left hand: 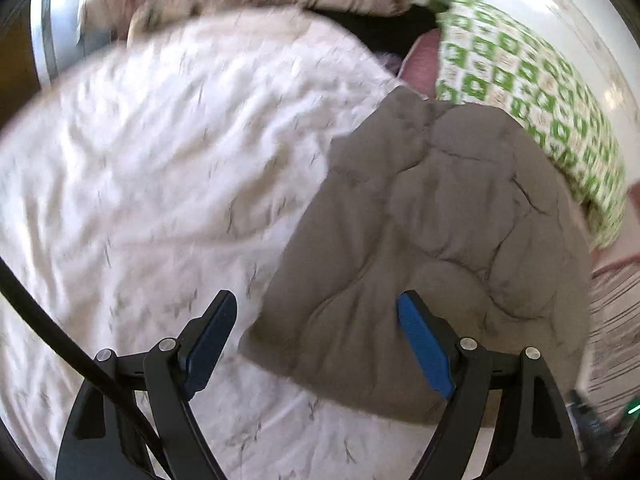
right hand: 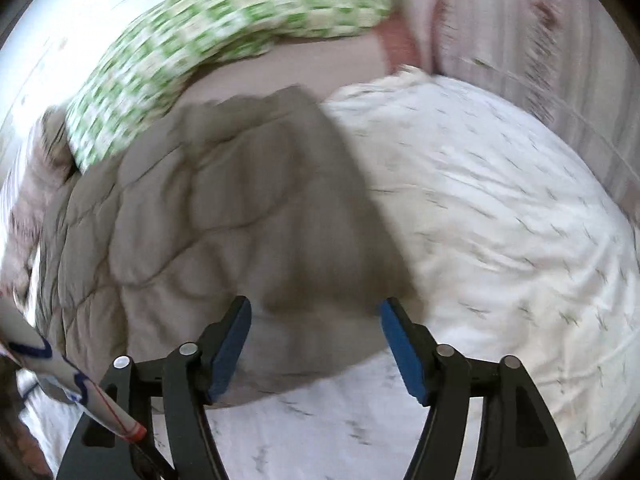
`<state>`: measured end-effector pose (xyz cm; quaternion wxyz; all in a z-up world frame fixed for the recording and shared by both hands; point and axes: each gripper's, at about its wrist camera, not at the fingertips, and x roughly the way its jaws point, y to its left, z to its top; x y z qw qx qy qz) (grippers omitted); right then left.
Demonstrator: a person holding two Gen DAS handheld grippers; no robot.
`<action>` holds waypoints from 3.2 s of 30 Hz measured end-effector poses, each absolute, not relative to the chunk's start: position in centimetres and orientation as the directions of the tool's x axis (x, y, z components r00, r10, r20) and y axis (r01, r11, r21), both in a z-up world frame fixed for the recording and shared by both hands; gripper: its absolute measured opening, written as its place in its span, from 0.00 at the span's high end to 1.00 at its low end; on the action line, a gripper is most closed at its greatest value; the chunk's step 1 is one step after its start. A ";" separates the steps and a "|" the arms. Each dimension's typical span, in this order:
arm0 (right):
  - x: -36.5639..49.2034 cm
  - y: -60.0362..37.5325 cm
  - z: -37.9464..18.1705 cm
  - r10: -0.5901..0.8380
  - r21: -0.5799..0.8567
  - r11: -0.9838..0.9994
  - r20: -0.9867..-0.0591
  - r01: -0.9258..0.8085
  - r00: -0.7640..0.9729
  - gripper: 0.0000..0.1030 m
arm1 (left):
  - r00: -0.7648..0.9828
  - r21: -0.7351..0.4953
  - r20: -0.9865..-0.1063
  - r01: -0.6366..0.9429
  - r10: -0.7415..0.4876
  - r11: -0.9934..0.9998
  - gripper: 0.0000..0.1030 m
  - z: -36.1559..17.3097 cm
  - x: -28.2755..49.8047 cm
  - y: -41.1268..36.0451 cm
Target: Fold large clothes
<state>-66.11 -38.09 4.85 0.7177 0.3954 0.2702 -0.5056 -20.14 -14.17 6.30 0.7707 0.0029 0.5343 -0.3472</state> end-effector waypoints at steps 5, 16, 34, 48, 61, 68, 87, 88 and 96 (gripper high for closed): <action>-70.6 -38.8 2.6 -0.445 0.459 0.060 -0.782 0.886 0.436 0.28 | 0.047 -0.508 -0.814 0.428 -0.579 0.748 0.20 4.3 -18.4 -11.9; -72.3 -39.8 -1.2 -0.403 0.680 -0.092 -0.694 0.728 0.597 0.25 | -0.009 -0.624 -0.755 0.316 -0.656 0.714 0.20 1.9 -18.3 -12.8; -67.5 -38.6 5.9 -0.572 0.549 0.157 -0.627 0.821 0.529 0.76 | 0.229 -0.451 -0.736 0.536 -0.637 0.714 0.66 7.2 -20.9 -15.0; -75.2 -30.9 7.1 -0.469 0.634 0.054 -0.666 0.772 0.580 0.62 | 0.294 -0.393 -0.751 0.520 -0.591 0.759 0.49 9.5 -27.0 -5.4; -80.5 -30.3 9.6 -0.621 0.569 -0.153 -0.691 0.808 0.369 0.46 | 0.530 -0.310 -0.713 0.349 -0.459 0.884 0.46 10.4 -25.0 -3.1; -67.4 -30.6 11.4 -0.589 0.389 0.345 -0.618 0.854 0.520 0.53 | 0.446 -0.052 -0.658 0.777 -0.607 0.627 0.37 11.6 -34.1 -15.6; -59.7 -30.5 8.4 -0.614 0.173 0.447 -0.654 0.878 0.442 0.54 | 0.486 0.074 -0.670 0.796 -0.561 0.601 0.17 8.0 -36.1 -20.5; -59.6 -29.4 8.9 -0.621 0.156 0.467 -0.643 0.870 0.448 0.54 | 0.489 0.078 -0.656 0.801 -0.574 0.593 0.17 8.5 -36.6 -19.7; -59.2 -23.0 8.7 -0.544 0.198 0.537 -0.662 0.820 0.516 0.52 | 0.505 0.122 -0.604 0.823 -0.617 0.555 0.17 10.3 -41.8 -13.8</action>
